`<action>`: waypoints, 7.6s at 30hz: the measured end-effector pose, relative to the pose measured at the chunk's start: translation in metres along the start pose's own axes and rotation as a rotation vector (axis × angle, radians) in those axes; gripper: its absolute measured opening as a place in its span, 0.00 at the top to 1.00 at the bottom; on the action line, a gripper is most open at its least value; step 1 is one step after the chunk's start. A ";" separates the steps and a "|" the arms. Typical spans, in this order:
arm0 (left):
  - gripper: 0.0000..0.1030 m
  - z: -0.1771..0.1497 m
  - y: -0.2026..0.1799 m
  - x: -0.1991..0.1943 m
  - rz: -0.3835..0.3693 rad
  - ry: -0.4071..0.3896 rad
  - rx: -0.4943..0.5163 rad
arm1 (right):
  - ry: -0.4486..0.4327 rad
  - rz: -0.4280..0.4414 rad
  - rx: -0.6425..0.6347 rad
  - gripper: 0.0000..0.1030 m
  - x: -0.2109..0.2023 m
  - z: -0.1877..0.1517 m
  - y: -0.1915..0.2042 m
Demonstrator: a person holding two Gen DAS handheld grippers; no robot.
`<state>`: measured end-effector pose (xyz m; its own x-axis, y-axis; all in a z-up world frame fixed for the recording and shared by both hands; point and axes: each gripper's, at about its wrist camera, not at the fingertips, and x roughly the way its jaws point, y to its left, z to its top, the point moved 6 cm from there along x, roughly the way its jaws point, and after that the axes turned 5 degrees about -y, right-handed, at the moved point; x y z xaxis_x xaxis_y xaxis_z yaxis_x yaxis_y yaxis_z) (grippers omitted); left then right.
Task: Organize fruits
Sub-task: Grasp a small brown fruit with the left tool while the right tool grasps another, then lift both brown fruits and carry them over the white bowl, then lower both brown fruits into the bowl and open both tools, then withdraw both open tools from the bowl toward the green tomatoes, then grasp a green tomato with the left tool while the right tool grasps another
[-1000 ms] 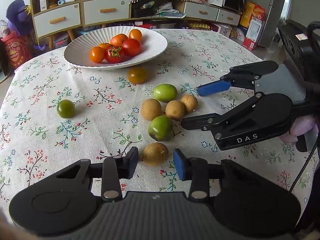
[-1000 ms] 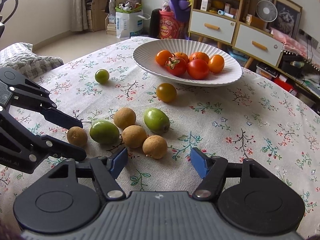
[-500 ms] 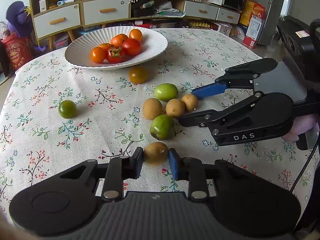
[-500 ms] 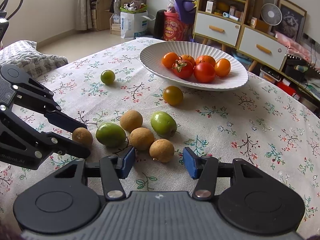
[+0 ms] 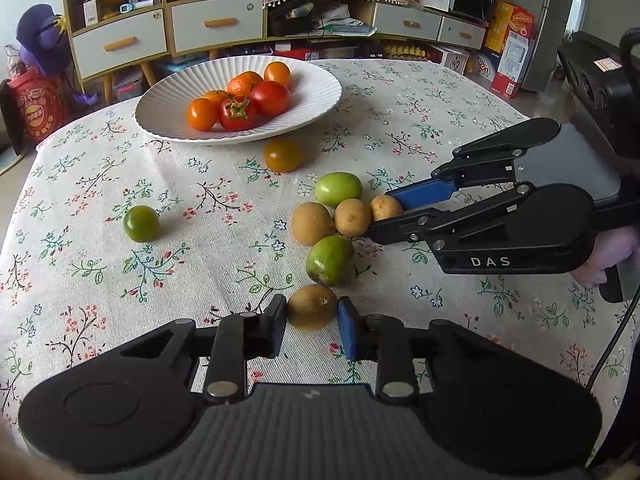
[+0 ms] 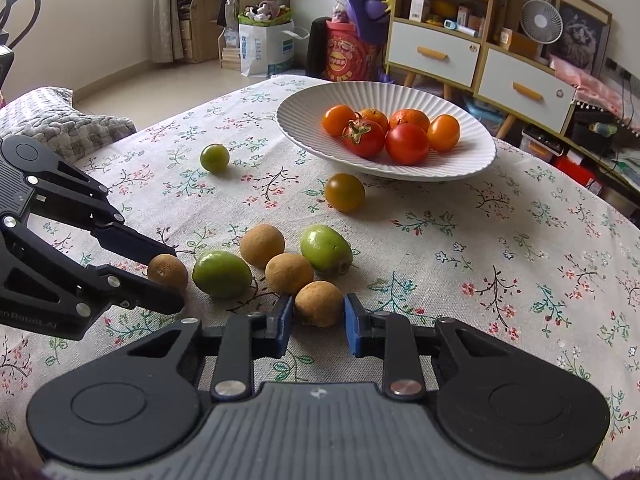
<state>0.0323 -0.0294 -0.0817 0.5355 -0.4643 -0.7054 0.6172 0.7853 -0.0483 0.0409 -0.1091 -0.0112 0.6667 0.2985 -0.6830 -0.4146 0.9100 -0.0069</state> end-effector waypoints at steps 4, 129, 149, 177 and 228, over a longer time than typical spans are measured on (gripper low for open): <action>0.78 0.002 0.001 -0.001 0.004 -0.005 -0.002 | 0.005 -0.002 0.012 0.77 -0.001 0.000 -0.002; 0.10 0.095 0.018 0.017 0.194 -0.107 -0.117 | -0.125 -0.120 0.349 0.11 -0.007 0.076 -0.080; 0.05 0.045 0.046 -0.011 0.210 -0.071 -0.143 | -0.043 -0.063 0.229 0.04 -0.016 0.035 -0.043; 0.09 0.005 0.019 0.002 0.040 -0.054 -0.107 | 0.022 -0.103 0.161 0.05 0.007 -0.003 -0.040; 0.76 0.017 0.023 0.001 0.037 -0.065 -0.133 | -0.014 0.012 0.132 0.74 0.014 0.022 -0.014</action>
<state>0.0570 -0.0190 -0.0719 0.5954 -0.4565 -0.6612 0.5169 0.8476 -0.1197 0.0696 -0.1119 -0.0046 0.6710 0.3128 -0.6722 -0.3381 0.9360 0.0980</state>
